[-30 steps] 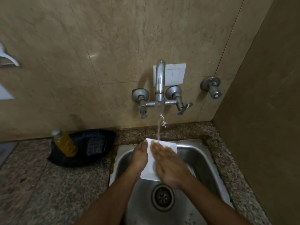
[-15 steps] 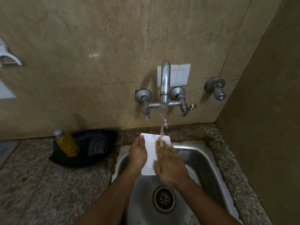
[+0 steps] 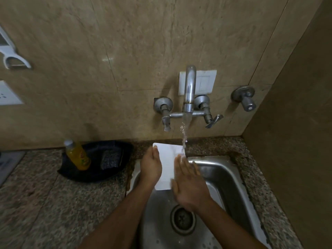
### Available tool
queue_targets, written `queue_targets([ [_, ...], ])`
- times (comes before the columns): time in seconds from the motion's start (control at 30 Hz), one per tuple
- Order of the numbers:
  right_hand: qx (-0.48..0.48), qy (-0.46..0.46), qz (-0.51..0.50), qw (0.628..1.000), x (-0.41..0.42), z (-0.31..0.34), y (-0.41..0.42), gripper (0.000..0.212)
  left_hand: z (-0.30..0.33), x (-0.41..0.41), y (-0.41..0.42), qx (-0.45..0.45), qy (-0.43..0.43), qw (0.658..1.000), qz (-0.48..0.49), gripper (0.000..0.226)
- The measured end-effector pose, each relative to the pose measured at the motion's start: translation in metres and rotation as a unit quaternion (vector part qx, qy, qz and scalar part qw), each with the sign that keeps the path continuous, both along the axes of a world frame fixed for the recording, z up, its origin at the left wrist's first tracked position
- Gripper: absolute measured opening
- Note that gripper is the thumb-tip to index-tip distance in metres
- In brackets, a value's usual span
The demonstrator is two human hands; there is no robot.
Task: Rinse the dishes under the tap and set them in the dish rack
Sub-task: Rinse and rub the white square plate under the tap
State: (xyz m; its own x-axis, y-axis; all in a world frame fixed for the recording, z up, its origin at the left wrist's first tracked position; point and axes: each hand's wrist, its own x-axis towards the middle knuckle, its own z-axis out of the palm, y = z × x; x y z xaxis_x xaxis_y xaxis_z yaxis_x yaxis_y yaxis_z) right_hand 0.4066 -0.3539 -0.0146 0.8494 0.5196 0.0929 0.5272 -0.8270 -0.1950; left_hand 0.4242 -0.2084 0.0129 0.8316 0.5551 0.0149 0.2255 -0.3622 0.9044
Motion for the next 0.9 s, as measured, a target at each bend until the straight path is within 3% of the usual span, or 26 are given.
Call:
queue_targets([
  [0.3, -0.016, 0.003, 0.031, 0.999, -0.006, -0.007, -0.010, 0.070, -0.008, -0.002, 0.008, 0.009, -0.020, 0.999, 0.040, 0.039],
  [0.47, -0.029, 0.002, 0.070, 0.997, -0.019, -0.009, -0.020, 0.070, -0.001, 0.003, 0.008, -0.019, -0.044, 0.998, 0.035, 0.038],
  [0.63, -0.004, -0.001, 0.047, 0.999, -0.013, -0.002, -0.016, 0.072, 0.004, 0.013, 0.008, -0.054, -0.067, 0.996, 0.038, 0.036],
  [0.73, -0.026, 0.006, 0.062, 0.998, -0.020, 0.001, -0.031, 0.076, 0.001, 0.019, 0.004, -0.116, -0.062, 0.991, 0.021, 0.033],
  [0.83, -0.006, -0.001, 0.021, 1.000, -0.008, 0.008, -0.026, 0.076, -0.004, 0.028, -0.005, -0.260, -0.044, 0.964, 0.033, 0.035],
  [0.9, 0.011, 0.004, 0.052, 0.999, -0.013, 0.007, -0.019, 0.078, -0.001, 0.037, -0.011, -0.302, -0.031, 0.952, 0.027, 0.031],
])
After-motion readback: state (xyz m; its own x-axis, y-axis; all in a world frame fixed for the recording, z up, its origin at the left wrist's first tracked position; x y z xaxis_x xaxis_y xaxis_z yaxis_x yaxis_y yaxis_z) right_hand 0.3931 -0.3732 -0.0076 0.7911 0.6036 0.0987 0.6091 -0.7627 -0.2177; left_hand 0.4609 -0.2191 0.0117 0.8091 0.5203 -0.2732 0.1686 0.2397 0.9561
